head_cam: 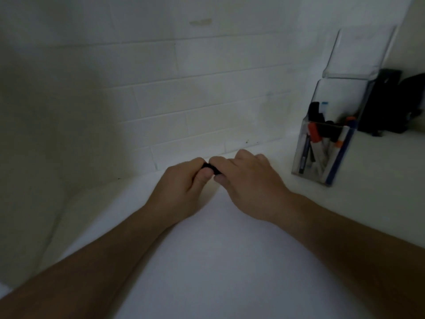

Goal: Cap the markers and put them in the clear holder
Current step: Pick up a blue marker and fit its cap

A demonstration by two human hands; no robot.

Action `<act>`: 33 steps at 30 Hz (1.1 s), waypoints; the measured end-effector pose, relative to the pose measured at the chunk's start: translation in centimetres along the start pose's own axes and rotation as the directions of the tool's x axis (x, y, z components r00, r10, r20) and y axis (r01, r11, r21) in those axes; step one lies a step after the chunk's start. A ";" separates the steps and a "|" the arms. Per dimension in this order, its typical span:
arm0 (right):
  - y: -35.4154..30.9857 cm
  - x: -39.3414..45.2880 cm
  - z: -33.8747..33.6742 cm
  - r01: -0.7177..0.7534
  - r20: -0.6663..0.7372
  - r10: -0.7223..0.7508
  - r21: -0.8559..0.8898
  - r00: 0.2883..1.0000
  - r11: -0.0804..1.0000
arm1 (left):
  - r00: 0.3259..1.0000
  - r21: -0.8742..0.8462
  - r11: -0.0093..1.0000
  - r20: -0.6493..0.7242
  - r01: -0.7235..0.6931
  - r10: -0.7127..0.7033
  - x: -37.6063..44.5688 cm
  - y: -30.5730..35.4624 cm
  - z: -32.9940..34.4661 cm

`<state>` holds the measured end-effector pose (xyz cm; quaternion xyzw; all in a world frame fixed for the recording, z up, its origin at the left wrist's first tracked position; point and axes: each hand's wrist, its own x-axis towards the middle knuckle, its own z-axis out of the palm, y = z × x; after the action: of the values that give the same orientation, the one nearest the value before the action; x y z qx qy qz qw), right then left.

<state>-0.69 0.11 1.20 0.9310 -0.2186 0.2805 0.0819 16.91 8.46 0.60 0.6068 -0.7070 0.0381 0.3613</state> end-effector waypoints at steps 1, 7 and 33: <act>0.2 0.1 -0.9 -0.029 -0.002 0.030 0.080 1.000 0.996 | 1.000 -0.018 1.000 -0.012 -0.001 0.001 -0.1 0.1 -0.1; 4.3 1.3 -10.2 -0.149 -0.307 0.307 0.445 0.901 0.883 | 0.971 0.124 0.986 0.226 -0.111 0.081 0.0 0.5 1.8; 14.5 -5.6 -9.8 -0.409 -0.162 0.375 -0.375 0.913 0.832 | 0.981 0.127 0.991 0.194 -0.038 0.013 4.1 10.0 11.6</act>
<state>-16.19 -8.15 6.65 0.8174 -0.4540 0.2781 0.2202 2.67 2.00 -1.79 0.6208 -0.7423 0.0299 0.2505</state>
